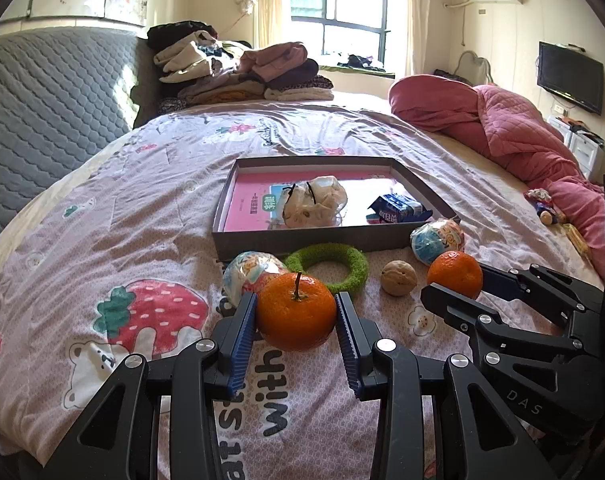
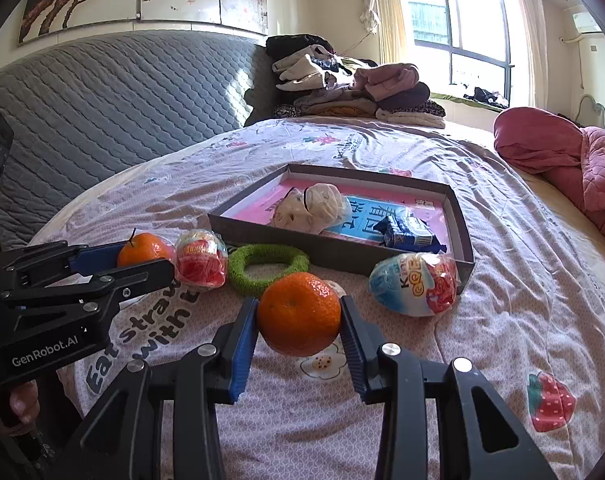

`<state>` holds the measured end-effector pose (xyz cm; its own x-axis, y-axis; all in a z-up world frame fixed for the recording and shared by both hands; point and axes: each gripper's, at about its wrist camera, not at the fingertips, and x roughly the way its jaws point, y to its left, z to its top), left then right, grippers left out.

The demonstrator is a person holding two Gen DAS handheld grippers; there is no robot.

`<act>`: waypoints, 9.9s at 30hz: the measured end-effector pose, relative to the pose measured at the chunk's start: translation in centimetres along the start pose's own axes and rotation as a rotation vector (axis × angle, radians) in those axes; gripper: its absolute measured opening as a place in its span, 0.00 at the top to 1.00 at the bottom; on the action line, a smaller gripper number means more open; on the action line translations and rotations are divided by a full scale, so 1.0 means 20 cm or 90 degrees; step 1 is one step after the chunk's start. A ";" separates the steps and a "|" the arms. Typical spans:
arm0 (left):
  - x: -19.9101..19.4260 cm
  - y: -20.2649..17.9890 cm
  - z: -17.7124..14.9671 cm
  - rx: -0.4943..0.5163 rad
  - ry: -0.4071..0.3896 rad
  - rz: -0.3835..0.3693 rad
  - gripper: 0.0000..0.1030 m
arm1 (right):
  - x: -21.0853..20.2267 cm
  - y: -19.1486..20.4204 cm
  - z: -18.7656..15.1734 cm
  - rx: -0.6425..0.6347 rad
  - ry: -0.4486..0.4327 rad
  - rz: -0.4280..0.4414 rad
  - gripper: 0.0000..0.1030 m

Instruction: Organize objects

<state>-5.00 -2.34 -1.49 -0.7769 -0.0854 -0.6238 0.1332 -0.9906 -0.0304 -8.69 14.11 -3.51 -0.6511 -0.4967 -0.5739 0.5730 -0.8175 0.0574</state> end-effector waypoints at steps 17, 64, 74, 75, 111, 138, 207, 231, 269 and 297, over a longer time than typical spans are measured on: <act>0.07 0.02 0.09 -0.026 -0.005 0.007 0.62 | 0.01 -0.06 0.08 0.009 -0.026 -0.011 0.61; 0.20 0.09 0.51 -0.018 -0.042 0.031 0.62 | 0.10 -0.19 0.44 -0.017 -0.098 -0.040 0.61; 0.25 0.11 0.61 0.000 -0.048 0.047 0.62 | 0.14 -0.19 0.52 -0.032 -0.107 -0.041 0.61; 0.25 0.12 0.62 -0.001 -0.049 0.049 0.62 | 0.15 -0.19 0.53 -0.034 -0.108 -0.042 0.61; 0.77 0.26 0.60 -0.018 0.076 0.047 0.62 | 0.64 -0.25 0.47 -0.030 0.051 -0.032 0.61; 1.03 0.24 0.51 0.054 0.192 0.026 0.62 | 0.82 -0.29 0.37 -0.005 0.160 -0.016 0.61; 0.89 0.22 0.52 0.036 0.209 0.035 0.41 | 0.79 -0.28 0.49 -0.016 0.221 0.020 0.51; 0.66 0.10 0.44 -0.009 0.177 0.053 0.39 | 0.60 -0.23 0.48 -0.011 0.200 0.023 0.51; 0.14 0.02 0.61 0.011 0.042 0.106 0.38 | 0.15 -0.17 0.62 -0.021 0.073 0.003 0.51; -0.09 -0.01 0.56 -0.008 -0.011 0.089 0.38 | -0.12 -0.17 0.62 -0.024 -0.010 -0.009 0.51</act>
<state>-10.50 -3.12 8.34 -0.7607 -0.2242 -0.6091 0.2482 -0.9676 0.0462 -15.24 14.36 7.77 -0.6672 -0.4898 -0.5612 0.5814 -0.8134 0.0186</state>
